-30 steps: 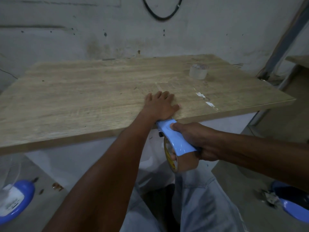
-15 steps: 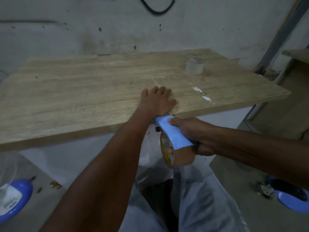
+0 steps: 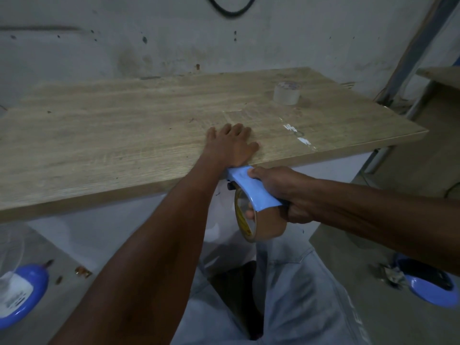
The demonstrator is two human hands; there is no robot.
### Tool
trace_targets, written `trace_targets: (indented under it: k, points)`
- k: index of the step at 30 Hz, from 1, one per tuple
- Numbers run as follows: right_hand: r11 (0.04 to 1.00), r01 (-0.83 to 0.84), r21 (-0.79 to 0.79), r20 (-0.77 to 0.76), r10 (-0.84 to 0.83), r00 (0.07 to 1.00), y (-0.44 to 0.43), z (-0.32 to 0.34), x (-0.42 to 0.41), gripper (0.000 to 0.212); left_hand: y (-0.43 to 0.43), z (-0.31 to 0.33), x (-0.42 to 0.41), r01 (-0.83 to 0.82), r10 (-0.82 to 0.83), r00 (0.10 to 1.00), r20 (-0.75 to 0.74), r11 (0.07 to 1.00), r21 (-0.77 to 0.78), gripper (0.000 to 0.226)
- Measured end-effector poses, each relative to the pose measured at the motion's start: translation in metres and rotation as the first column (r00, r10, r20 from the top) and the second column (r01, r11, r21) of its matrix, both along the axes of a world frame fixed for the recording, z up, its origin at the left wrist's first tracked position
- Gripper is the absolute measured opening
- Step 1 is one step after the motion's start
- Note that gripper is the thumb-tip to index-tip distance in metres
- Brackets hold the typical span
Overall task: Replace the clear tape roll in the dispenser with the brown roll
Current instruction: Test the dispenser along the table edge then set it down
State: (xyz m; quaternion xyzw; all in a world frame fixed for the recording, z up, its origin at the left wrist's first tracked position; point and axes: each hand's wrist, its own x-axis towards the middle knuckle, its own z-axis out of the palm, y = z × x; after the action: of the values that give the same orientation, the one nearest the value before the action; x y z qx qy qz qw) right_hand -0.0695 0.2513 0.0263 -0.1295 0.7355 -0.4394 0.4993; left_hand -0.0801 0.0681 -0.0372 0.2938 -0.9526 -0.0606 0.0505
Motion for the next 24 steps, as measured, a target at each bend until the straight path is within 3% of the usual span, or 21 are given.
trace_targets:
  k: [7,10,11,14,17,24]
  points:
    - [0.997,-0.073,0.014,-0.046,0.074,0.996,-0.004,0.004,-0.009,0.037,-0.002,-0.001,-0.002,0.002,-0.002,1.0,-0.013,1.0,0.0,0.069]
    - [0.999,-0.031,-0.031,0.002,0.031,1.0,-0.001,-0.002,-0.018,0.031,-0.002,-0.002,-0.001,0.002,-0.002,1.0,-0.019,1.0,-0.001,0.069]
    - [0.995,0.074,-0.072,0.099,-0.067,0.993,-0.001,-0.007,-0.021,0.03,-0.001,-0.003,0.0,0.008,-0.008,1.0,-0.023,1.0,-0.019,0.069]
    - [0.989,0.119,-0.089,0.21,-0.098,0.973,0.002,-0.037,-0.006,0.039,0.0,-0.002,0.002,0.026,-0.027,0.999,-0.028,0.999,-0.04,0.069]
    - [0.997,-0.076,0.0,0.096,0.076,0.992,0.001,-0.059,0.022,0.041,0.0,-0.003,0.002,0.024,-0.025,0.999,-0.039,0.999,-0.037,0.069]
    - [1.0,-0.022,0.006,0.093,0.021,0.995,0.002,-0.027,-0.003,0.037,0.002,-0.006,0.002,-0.048,0.047,0.996,-0.076,0.999,-0.017,0.079]
